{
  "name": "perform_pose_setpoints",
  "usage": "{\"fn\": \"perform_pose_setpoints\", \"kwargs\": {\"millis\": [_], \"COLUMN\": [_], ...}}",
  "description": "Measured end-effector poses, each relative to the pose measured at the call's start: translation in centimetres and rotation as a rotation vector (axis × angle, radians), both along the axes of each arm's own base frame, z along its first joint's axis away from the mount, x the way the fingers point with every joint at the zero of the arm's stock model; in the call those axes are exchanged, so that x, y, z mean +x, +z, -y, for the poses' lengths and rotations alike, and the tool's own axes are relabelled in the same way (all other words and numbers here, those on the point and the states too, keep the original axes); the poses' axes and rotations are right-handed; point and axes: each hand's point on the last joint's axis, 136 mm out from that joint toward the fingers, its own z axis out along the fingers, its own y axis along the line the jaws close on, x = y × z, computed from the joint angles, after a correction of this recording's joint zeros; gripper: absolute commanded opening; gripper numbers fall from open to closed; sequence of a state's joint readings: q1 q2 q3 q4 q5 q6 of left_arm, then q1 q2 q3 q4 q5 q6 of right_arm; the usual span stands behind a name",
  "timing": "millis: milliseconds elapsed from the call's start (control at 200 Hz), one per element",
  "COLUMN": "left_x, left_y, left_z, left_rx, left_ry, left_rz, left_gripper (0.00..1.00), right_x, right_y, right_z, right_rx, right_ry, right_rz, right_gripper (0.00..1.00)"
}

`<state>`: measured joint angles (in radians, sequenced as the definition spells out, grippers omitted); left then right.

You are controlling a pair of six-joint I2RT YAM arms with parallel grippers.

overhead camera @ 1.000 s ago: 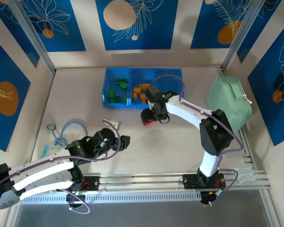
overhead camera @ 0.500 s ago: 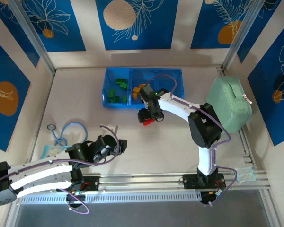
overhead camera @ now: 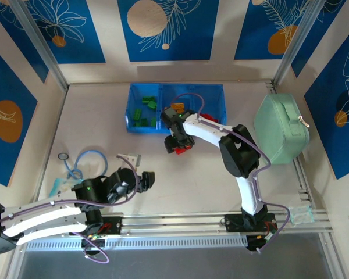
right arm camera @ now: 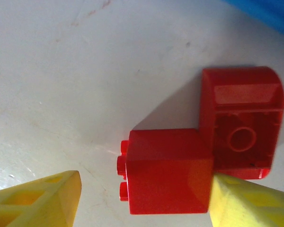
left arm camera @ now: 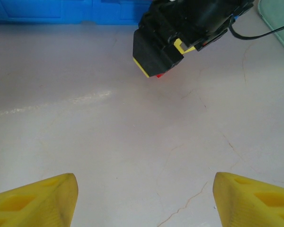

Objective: Sort the legos into containers by color

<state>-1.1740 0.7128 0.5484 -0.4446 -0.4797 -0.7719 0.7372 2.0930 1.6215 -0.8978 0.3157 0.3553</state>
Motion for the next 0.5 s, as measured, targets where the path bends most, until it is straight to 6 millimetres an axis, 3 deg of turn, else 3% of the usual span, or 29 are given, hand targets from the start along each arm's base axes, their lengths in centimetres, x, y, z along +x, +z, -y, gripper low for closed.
{"fn": "perform_pose_setpoints", "kwargs": {"millis": [245, 500], "left_x": [-0.5, -0.7], "left_y": [0.1, -0.5], "left_z": [-0.5, -0.9], "left_rx": [-0.001, 0.029], "left_ry": [-0.007, -0.006], "left_rz": [-0.005, -0.017], "left_gripper": [0.75, 0.75], "right_x": [-1.3, -1.7], "right_y": [-0.8, -0.7], "right_z": [-0.2, -0.3], "right_rx": [-0.07, -0.108], "right_ry": [0.002, -0.002], "right_rz": [0.016, 0.075], "right_gripper": [0.45, 0.39]}}
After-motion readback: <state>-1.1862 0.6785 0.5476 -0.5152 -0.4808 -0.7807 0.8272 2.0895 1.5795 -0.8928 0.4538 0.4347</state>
